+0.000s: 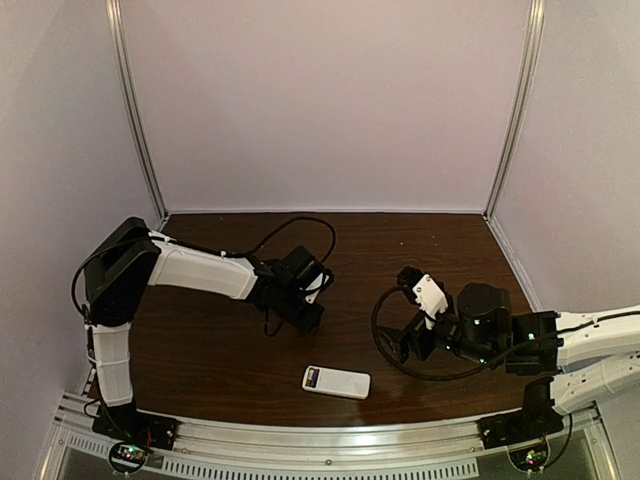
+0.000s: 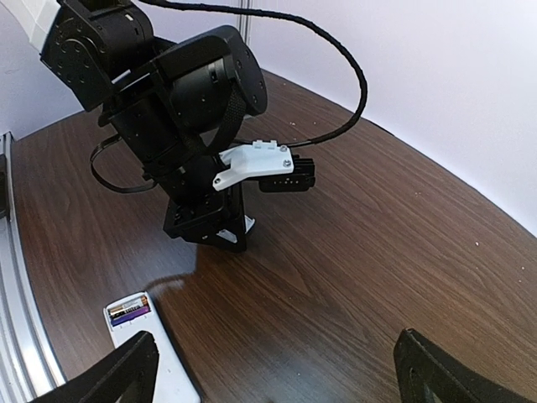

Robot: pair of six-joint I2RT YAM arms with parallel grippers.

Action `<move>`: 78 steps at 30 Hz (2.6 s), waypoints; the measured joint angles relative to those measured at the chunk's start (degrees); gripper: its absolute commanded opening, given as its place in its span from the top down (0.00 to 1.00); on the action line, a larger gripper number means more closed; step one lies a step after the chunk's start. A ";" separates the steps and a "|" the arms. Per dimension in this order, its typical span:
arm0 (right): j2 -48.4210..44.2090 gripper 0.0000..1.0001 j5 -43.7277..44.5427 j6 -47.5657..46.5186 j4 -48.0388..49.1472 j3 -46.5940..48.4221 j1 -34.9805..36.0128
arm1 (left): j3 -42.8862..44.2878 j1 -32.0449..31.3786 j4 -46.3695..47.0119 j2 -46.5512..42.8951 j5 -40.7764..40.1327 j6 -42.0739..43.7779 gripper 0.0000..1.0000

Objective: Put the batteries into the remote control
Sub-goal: Pick up the battery cover from the center of the board, then pass from the left arm to the right

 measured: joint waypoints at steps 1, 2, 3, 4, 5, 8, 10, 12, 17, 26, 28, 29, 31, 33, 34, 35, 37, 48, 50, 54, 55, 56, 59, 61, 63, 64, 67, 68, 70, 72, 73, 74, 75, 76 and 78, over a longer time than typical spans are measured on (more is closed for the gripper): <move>-0.35 0.00 0.02 0.00 -0.04 0.00 -0.04 | 0.52 -0.02 -0.28 0.44 -0.50 0.02 0.73; -0.72 0.00 0.04 0.00 -0.09 0.00 -0.07 | 0.87 -0.02 -0.44 0.63 -0.79 0.02 0.74; -1.07 0.00 0.09 0.00 -0.15 0.00 -0.15 | 1.44 -0.04 -1.05 0.90 -1.22 0.04 0.75; -1.29 0.00 0.13 0.00 -0.13 0.00 -0.22 | 1.73 -0.04 -1.27 1.03 -1.53 0.07 0.77; -1.53 0.00 0.20 0.00 -0.15 0.00 -0.26 | 2.08 -0.07 -1.64 1.20 -1.95 0.07 0.78; -1.66 0.00 0.24 -0.02 -0.17 0.00 -0.37 | 2.43 -0.07 -2.64 1.33 -2.78 0.04 0.85; -1.64 0.00 0.35 -0.02 -0.42 0.00 -0.48 | 2.49 -0.07 -3.17 1.36 -3.28 0.07 0.89; -1.62 0.00 0.48 -0.02 -0.66 0.00 -0.52 | 2.78 -0.07 -3.69 1.36 -3.72 0.09 0.93; -1.62 0.00 0.50 -0.13 -0.85 0.00 -0.52 | 3.02 -0.07 -4.50 1.33 -4.63 0.22 1.00; -3.50 0.00 -0.33 -1.75 -1.18 0.00 -0.87 | 0.87 -0.04 -3.96 -3.32 -1.20 1.77 1.00; -4.57 0.00 -1.31 -3.06 -0.90 -0.04 -0.87 | -0.57 -0.04 -3.61 -7.74 2.21 2.64 1.00; -5.25 0.00 -2.12 -3.89 -0.24 -0.28 -0.87 | -1.27 -0.04 -2.93 -10.16 4.17 3.02 1.00; -6.12 0.00 -3.56 -5.55 0.76 -0.61 -0.87 | -2.93 -0.04 -0.55 -15.93 9.81 3.58 1.00; -6.47 0.00 -5.14 -7.17 1.88 -0.74 -0.87 | -5.07 -0.04 2.86 -21.49 16.24 3.82 1.00; -6.54 0.00 -6.01 -8.17 2.78 -0.79 -0.87 | -6.23 -0.04 4.74 -23.96 19.50 3.78 1.00; -6.60 0.01 -6.82 -8.94 3.80 -0.85 -0.87 | -7.96 -0.04 7.74 -26.56 23.26 3.65 1.00; -6.71 0.02 -8.37 -10.54 6.21 -0.94 -0.85 | -11.17 -0.07 12.37 -30.38 28.87 3.08 1.00; -0.98 0.22 -18.71 -18.62 9.92 4.39 -0.09 | -17.81 -0.50 22.53 -38.51 48.50 1.57 1.00; -1.29 0.27 -21.22 -19.65 8.48 5.73 0.28 | -17.81 -0.61 21.92 -38.97 51.32 2.43 1.00; -2.49 0.33 -26.25 -20.33 5.33 7.72 0.90 | -17.81 -0.70 20.28 -39.74 56.52 3.65 1.00; -2.62 0.34 -27.61 -20.26 4.48 8.37 1.11 | -17.81 -0.70 20.17 -39.76 57.81 3.82 1.00; -2.62 0.35 -28.59 -20.35 3.85 8.92 1.27 | -17.81 -0.74 20.13 -39.74 58.84 3.82 1.00; -2.60 0.39 -31.26 -20.65 1.95 10.32 1.88 | -17.81 -0.81 20.17 -39.74 61.90 3.78 1.00; -2.43 0.41 -32.41 -21.09 0.83 10.97 2.21 | -17.81 -0.94 20.33 -39.69 63.60 3.74 1.00; -2.01 0.43 -33.33 -21.42 -0.17 11.41 2.43 | -17.79 -1.25 20.59 -39.50 64.74 3.61 1.00; -1.68 0.44 -33.59 -21.55 -0.44 11.56 2.45 | -17.79 -1.55 20.92 -39.26 65.42 3.54 1.00; -0.37 0.47 -33.99 -21.99 -1.29 12.04 2.58 | -17.79 -2.56 21.62 -38.25 66.64 3.41 1.00; 0.24 0.47 -34.03 -22.18 -1.66 12.39 2.71 | -17.79 -2.86 21.77 -37.86 66.97 3.34 1.00; 1.46 0.50 -34.03 -22.62 -1.92 12.92 3.04 | -17.79 -3.28 21.86 -37.16 67.58 3.15 1.00; 2.25 0.53 -34.05 -22.80 -2.34 13.22 3.39 | -17.77 -3.50 21.86 -36.70 68.13 3.08 1.00; 2.56 0.54 -34.14 -23.02 -2.49 13.40 3.50 | -17.73 -3.50 21.84 -36.59 68.43 3.04 1.00; 2.80 0.54 -34.23 -23.17 -2.54 13.49 3.69 | -17.68 -3.50 21.84 -36.52 68.70 2.99 1.00; 2.97 0.55 -34.38 -23.21 -2.64 13.53 3.87 | -17.59 -3.50 21.88 -36.52 69.05 2.93 1.00; 3.08 0.56 -34.45 -23.26 -2.80 13.62 4.13 | -17.53 -3.50 21.92 -36.52 69.26 2.91 1.00; 3.23 0.59 -34.69 -23.32 -3.02 13.68 4.59 | -17.46 -3.56 21.92 -36.52 69.72 2.84 1.00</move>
